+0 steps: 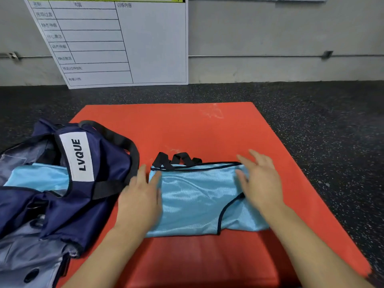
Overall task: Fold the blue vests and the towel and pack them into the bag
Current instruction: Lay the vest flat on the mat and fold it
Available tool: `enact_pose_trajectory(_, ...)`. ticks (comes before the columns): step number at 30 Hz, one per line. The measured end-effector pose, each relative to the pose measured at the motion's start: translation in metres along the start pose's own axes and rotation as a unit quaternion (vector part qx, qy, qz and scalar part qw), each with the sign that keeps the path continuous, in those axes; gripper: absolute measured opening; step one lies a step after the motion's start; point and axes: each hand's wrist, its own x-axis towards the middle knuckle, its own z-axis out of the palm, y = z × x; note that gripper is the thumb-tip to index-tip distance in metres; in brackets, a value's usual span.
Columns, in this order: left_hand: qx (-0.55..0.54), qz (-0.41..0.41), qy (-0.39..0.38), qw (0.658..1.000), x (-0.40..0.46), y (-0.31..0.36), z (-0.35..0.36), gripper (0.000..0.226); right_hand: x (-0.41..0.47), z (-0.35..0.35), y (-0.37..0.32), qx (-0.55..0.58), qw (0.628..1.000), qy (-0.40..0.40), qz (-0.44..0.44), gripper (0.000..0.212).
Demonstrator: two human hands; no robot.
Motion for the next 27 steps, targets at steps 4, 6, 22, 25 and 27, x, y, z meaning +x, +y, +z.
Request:
enact_pose_trajectory(4,-0.091,0.143,0.017,0.985,-0.008,0.038,0.021,0.037,-0.034,0.045,-0.082,0.022,0.985,-0.027,-0.17,0.046)
enact_pose_trajectory(6,-0.137,0.159,-0.041,0.977,-0.015,0.045,0.037,0.048,-0.05,0.066,-0.1,0.056,0.978,-0.121,-0.161,0.058)
enact_pose_trajectory(22,-0.016,0.05,-0.068,0.996,-0.025,0.042,0.041,0.066,-0.034,0.051,-0.054,-0.048,0.988,-0.134,-0.066,0.063)
enact_pose_trajectory(25,-0.052,0.115,-0.065,0.99,-0.027,0.059,0.047,0.06,-0.044,0.066,-0.088,-0.006,0.976,-0.174,-0.132,0.069)
enact_pose_trajectory(27,-0.042,0.103,-0.055,0.992,-0.025,0.042,0.051,0.064,-0.038,0.063,-0.076,-0.014,0.972,-0.204,-0.111,0.081)
